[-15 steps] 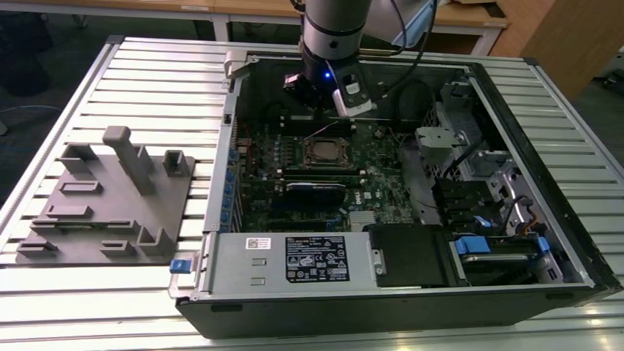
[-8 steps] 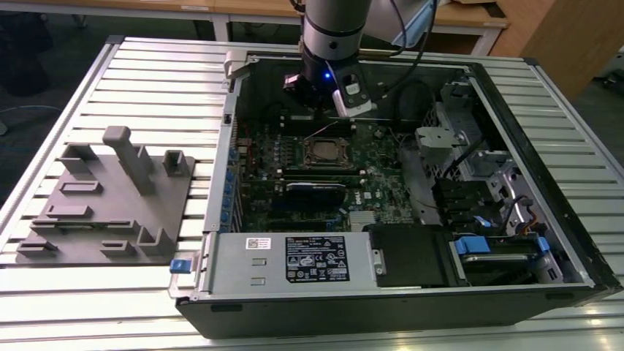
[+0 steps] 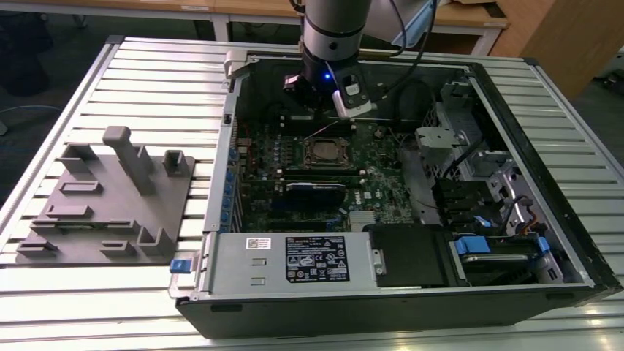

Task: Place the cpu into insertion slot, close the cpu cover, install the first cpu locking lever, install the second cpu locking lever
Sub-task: 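Install the first cpu locking lever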

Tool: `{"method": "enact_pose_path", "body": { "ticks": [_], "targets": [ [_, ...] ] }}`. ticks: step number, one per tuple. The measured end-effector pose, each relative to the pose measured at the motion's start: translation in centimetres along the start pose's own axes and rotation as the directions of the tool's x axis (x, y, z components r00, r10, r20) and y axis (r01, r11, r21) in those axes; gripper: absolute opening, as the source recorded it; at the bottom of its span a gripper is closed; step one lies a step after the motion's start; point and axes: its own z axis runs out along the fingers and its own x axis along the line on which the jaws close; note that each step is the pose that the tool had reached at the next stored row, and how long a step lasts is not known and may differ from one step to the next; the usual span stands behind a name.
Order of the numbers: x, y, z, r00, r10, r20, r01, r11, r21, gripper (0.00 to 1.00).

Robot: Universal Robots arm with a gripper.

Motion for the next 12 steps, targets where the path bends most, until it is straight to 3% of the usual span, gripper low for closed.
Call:
{"method": "enact_pose_path", "body": {
  "ticks": [12],
  "targets": [
    [-0.01,-0.08,0.33,1.0,0.0,0.0016,0.0,1.0,0.0011,0.1]
  ]
}}
